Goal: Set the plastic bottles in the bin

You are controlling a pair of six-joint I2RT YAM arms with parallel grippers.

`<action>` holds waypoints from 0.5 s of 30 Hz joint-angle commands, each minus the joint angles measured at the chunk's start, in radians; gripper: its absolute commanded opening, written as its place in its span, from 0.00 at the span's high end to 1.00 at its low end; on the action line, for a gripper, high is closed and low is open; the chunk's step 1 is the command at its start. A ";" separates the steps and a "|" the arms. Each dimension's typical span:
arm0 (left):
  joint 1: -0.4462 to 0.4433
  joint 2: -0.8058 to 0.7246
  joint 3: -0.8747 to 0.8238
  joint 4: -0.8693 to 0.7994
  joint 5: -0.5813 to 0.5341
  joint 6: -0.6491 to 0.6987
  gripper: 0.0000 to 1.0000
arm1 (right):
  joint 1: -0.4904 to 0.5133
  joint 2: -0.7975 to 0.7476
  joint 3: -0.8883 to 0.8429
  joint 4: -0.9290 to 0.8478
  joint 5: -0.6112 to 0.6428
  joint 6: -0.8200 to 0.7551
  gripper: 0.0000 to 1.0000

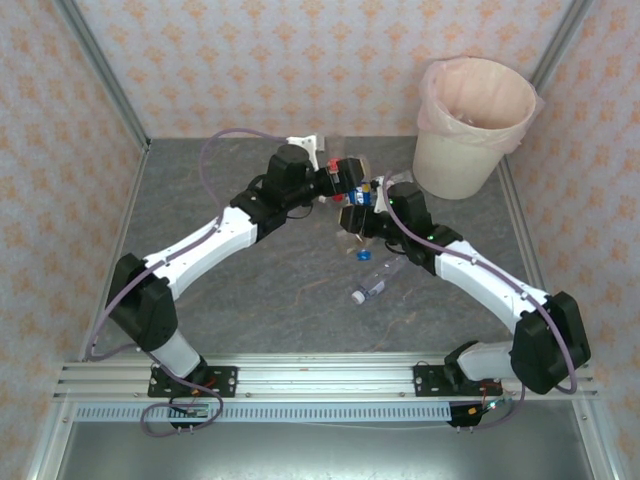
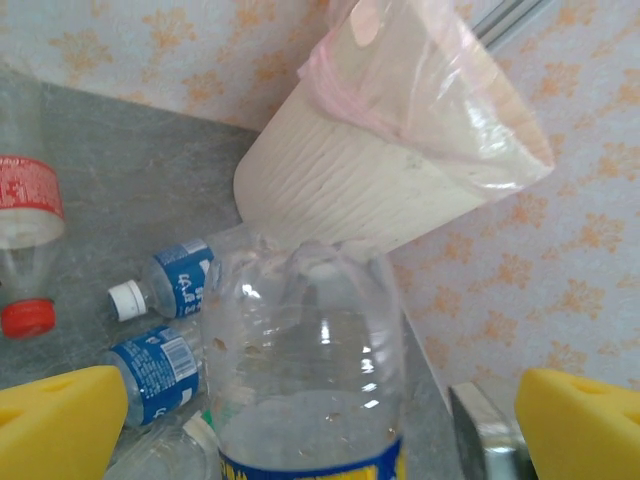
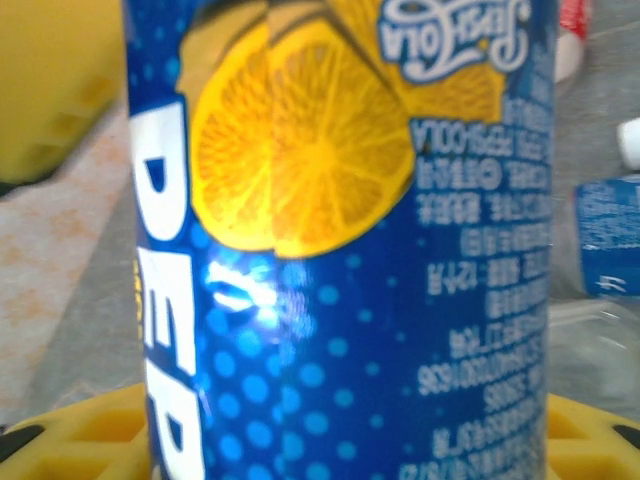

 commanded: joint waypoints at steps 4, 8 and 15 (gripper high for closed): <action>0.066 -0.118 -0.117 0.129 -0.006 0.024 0.00 | -0.010 -0.053 0.055 -0.106 0.174 -0.065 0.56; 0.083 -0.205 -0.203 0.184 -0.006 0.043 0.00 | -0.031 -0.073 0.074 -0.155 0.220 -0.083 0.57; 0.081 -0.363 -0.409 0.201 -0.189 0.024 0.00 | -0.118 -0.108 0.191 -0.252 0.391 -0.114 0.60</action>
